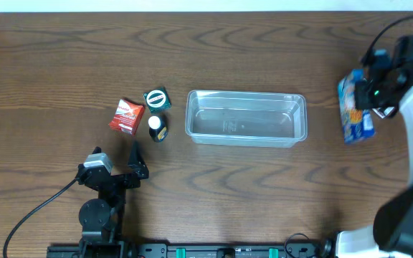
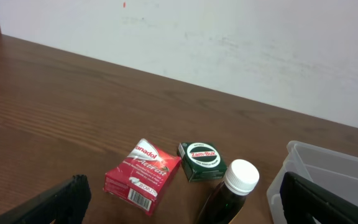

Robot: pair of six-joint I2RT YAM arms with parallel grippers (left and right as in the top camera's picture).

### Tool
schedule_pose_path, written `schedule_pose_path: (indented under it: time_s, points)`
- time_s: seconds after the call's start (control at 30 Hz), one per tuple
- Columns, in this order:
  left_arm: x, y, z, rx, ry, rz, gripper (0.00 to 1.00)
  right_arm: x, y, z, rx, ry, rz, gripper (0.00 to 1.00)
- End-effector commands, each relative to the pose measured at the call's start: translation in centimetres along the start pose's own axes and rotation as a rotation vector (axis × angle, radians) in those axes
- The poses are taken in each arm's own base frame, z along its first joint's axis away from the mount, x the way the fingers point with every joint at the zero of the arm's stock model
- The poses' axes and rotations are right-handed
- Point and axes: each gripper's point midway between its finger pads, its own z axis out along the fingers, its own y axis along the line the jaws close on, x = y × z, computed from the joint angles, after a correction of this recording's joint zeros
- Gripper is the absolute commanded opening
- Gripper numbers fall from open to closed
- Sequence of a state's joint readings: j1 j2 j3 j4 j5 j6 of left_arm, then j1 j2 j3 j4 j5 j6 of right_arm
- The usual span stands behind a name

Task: Pack container
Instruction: 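Lift the blue box with the right gripper over the container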

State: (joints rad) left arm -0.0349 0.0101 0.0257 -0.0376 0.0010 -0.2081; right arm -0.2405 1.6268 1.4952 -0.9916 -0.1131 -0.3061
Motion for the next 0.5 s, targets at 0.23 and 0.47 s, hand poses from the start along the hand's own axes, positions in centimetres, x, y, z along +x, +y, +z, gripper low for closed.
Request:
schedule_pose_path:
  time_s: [0.23, 0.47]
  points:
    - [1.7, 0.6, 0.1, -0.020, 0.048, 0.016, 0.98, -5.8, 12.6, -18.3, -0.213, -0.526, -0.490, 0.01]
    - [1.7, 0.6, 0.1, -0.019, 0.048, 0.016, 0.98, -4.2, 18.8, -19.7, -0.244, -0.546, -0.754, 0.01]
